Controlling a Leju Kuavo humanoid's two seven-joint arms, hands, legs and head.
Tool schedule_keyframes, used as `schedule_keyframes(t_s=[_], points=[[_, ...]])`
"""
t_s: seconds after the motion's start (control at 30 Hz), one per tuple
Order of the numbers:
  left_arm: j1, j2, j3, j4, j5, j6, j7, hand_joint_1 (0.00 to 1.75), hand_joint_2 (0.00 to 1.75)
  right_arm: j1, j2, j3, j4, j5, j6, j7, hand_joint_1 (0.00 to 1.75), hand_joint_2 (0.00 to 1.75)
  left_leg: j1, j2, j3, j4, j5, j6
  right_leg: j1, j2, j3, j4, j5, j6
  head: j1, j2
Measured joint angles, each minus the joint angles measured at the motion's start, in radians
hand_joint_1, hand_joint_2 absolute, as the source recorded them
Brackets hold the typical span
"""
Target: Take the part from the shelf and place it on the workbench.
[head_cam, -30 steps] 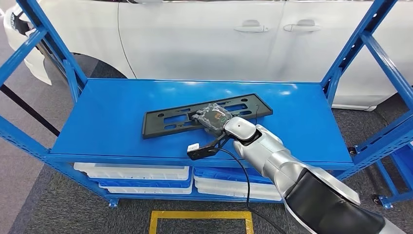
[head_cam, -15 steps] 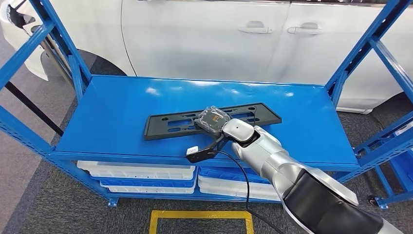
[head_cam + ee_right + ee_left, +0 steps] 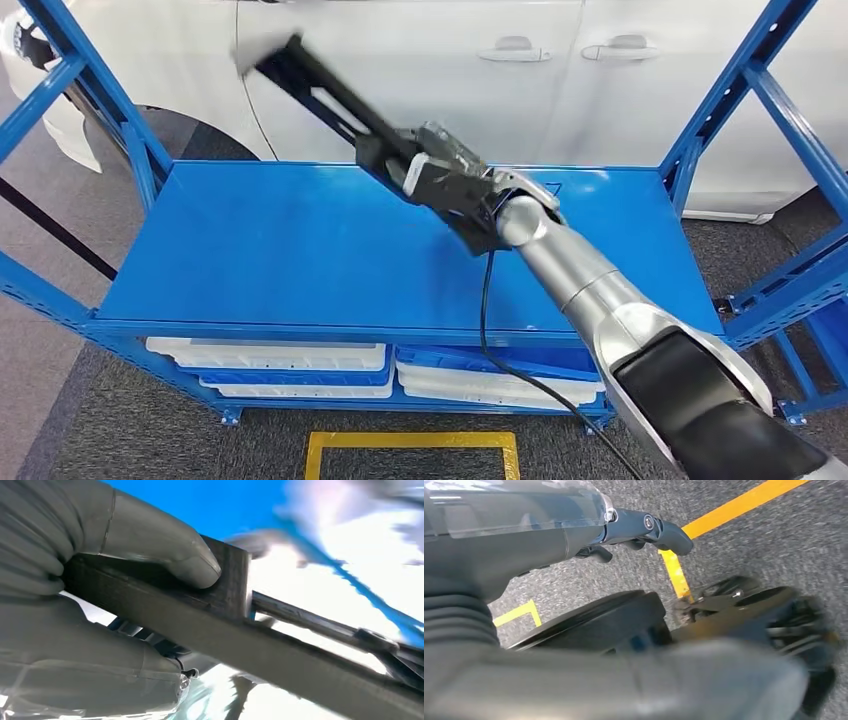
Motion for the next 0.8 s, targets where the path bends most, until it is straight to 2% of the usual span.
schedule_keyframes(t_s=[0.03, 0.07, 0.13, 0.17, 0.2, 0.23, 0.33, 0.4, 0.47, 0.5, 0.53, 0.57, 0.6, 0.63, 0.67, 0.7, 0.73, 0.8], points=[[0.001, 0.000, 0.001, 0.000, 0.004, 0.000, -0.007, 0.00, 1.75, 0.008, -0.009, -0.030, -0.064, -0.088, 0.054, 0.005, 1.75, 1.75, 0.000, 0.000, -0.011, 0.019, 0.006, -0.001, 0.001, 0.000, 0.001, 0.001, -0.002, 0.000, 0.000, 0.000], [0.001, 0.000, 0.001, 0.000, 0.008, -0.001, -0.014, 0.00, 1.75, 0.018, -0.018, -0.058, -0.125, -0.163, 0.096, 0.009, 1.75, 1.75, 0.000, 0.000, -0.003, -0.003, 0.031, -0.001, 0.001, -0.001, 0.003, 0.003, -0.005, 0.002, 0.000, 0.000], [0.002, 0.001, 0.003, 0.000, 0.013, 0.000, -0.025, 0.00, 1.75, 0.042, -0.035, -0.103, -0.237, -0.272, 0.151, 0.013, 1.75, 1.75, 0.000, 0.000, 0.054, -0.129, 0.102, 0.005, 0.001, -0.001, 0.007, 0.010, -0.014, 0.008, 0.000, 0.000], [0.003, 0.001, 0.004, 0.000, 0.014, 0.000, -0.031, 0.00, 1.75, 0.054, -0.043, -0.122, -0.288, -0.313, 0.169, 0.015, 1.75, 1.75, -0.001, -0.001, 0.083, -0.191, 0.124, 0.009, 0.003, -0.001, 0.006, 0.015, -0.018, 0.011, 0.000, 0.000], [0.003, 0.001, 0.004, 0.000, 0.016, 0.000, -0.035, 0.00, 1.75, 0.067, -0.051, -0.136, -0.335, -0.348, 0.185, 0.018, 1.75, 1.75, -0.002, -0.001, 0.102, -0.231, 0.133, 0.014, 0.005, 0.000, 0.004, 0.019, -0.020, 0.016, 0.000, 0.000], [0.004, 0.002, 0.004, 0.000, 0.017, 0.001, -0.038, 0.00, 1.75, 0.081, -0.059, -0.147, -0.377, -0.373, 0.196, 0.022, 1.75, 1.75, -0.004, -0.002, 0.109, -0.248, 0.130, 0.019, 0.006, 0.000, 0.002, 0.021, -0.021, 0.021, 0.000, 0.000], [0.006, 0.002, 0.005, 0.000, 0.022, 0.002, -0.045, 0.00, 1.75, 0.113, -0.078, -0.168, -0.474, -0.412, 0.211, 0.035, 1.75, 1.75, -0.002, -0.001, 0.113, -0.258, 0.132, 0.034, 0.005, 0.001, -0.002, 0.026, -0.027, 0.036, 0.000, 0.000], [0.006, 0.001, 0.005, 0.000, 0.026, 0.005, -0.050, 0.00, 1.75, 0.136, -0.091, -0.184, -0.534, -0.470, 0.236, 0.047, 1.75, 1.75, 0.003, -0.001, 0.117, -0.266, 0.136, 0.045, 0.002, 0.002, -0.029, 0.086, -0.066, 0.048, 0.000, 0.000], [0.008, 0.002, 0.006, 0.000, 0.033, 0.010, -0.055, 0.00, 1.75, 0.180, -0.102, -0.200, -0.603, -0.556, 0.279, 0.065, 1.75, 1.75, 0.003, -0.001, 0.117, -0.267, 0.136, 0.050, -0.003, 0.001, -0.088, 0.210, -0.125, 0.058, 0.000, 0.000], [0.011, 0.002, 0.006, 0.000, 0.036, 0.013, -0.058, 0.00, 1.75, 0.210, -0.105, -0.204, -0.636, -0.591, 0.300, 0.073, 1.75, 1.75, 0.003, -0.001, 0.118, -0.267, 0.135, 0.050, -0.006, 0.001, -0.116, 0.265, -0.143, 0.062, 0.000, 0.000], [0.014, 0.002, 0.006, 0.000, 0.040, 0.016, -0.062, 0.00, 1.75, 0.242, -0.107, -0.206, -0.665, -0.613, 0.316, 0.080, 1.75, 1.75, 0.003, -0.001, 0.118, -0.267, 0.134, 0.050, -0.008, 0.001, -0.130, 0.290, -0.142, 0.064, 0.000, 0.000], [0.016, 0.002, 0.007, 0.000, 0.043, 0.019, -0.066, 0.00, 1.75, 0.274, -0.109, -0.205, -0.688, -0.622, 0.328, 0.083, 1.75, 1.75, 0.003, -0.001, 0.119, -0.267, 0.133, 0.049, -0.011, 0.000, -0.127, 0.278, -0.123, 0.066, 0.000, 0.000], [0.018, 0.002, 0.007, 0.000, 0.045, 0.021, -0.072, 0.00, 1.75, 0.303, -0.110, -0.204, -0.708, -0.622, 0.336, 0.083, 1.75, 1.75, 0.003, -0.002, 0.121, -0.266, 0.132, 0.048, -0.013, 0.000, -0.103, 0.226, -0.090, 0.066, 0.000, 0.000], [0.019, 0.002, 0.008, 0.000, 0.047, 0.023, -0.078, 0.00, 1.75, 0.330, -0.113, -0.202, -0.725, -0.617, 0.340, 0.078, 1.75, 1.75, 0.003, -0.002, 0.123, -0.266, 0.131, 0.045, -0.015, -0.001, -0.067, 0.152, -0.055, 0.064, 0.000, 0.000], [0.019, 0.001, 0.008, 0.000, 0.048, 0.027, -0.086, 0.00, 1.75, 0.357, -0.115, -0.199, -0.739, -0.610, 0.343, 0.067, 1.75, 1.75, 0.002, -0.003, 0.124, -0.266, 0.129, 0.041, -0.013, -0.001, -0.035, 0.087, -0.031, 0.061, 0.000, 0.000], [0.019, 0.001, 0.009, 0.000, 0.050, 0.032, -0.096, 0.00, 1.75, 0.386, -0.118, -0.196, -0.752, -0.602, 0.345, 0.052, 1.75, 1.75, 0.001, -0.003, 0.125, -0.266, 0.128, 0.036, -0.011, -0.001, -0.011, 0.039, -0.017, 0.055, 0.000, 0.000], [0.019, 0.001, 0.009, 0.000, 0.051, 0.038, -0.105, 0.00, 1.75, 0.421, -0.121, -0.190, -0.764, -0.592, 0.346, 0.036, 1.75, 1.75, 0.000, -0.004, 0.126, -0.266, 0.127, 0.031, -0.007, -0.001, 0.000, 0.017, -0.015, 0.049, 0.000, 0.000], [0.020, 0.000, 0.009, 0.000, 0.048, 0.048, -0.117, 0.00, 1.75, 0.499, -0.128, -0.176, -0.785, -0.564, 0.345, 0.008, 1.75, 1.75, 0.001, -0.004, 0.129, -0.270, 0.126, 0.017, -0.003, 0.000, 0.002, 0.012, -0.016, 0.035, 0.000, 0.000]])
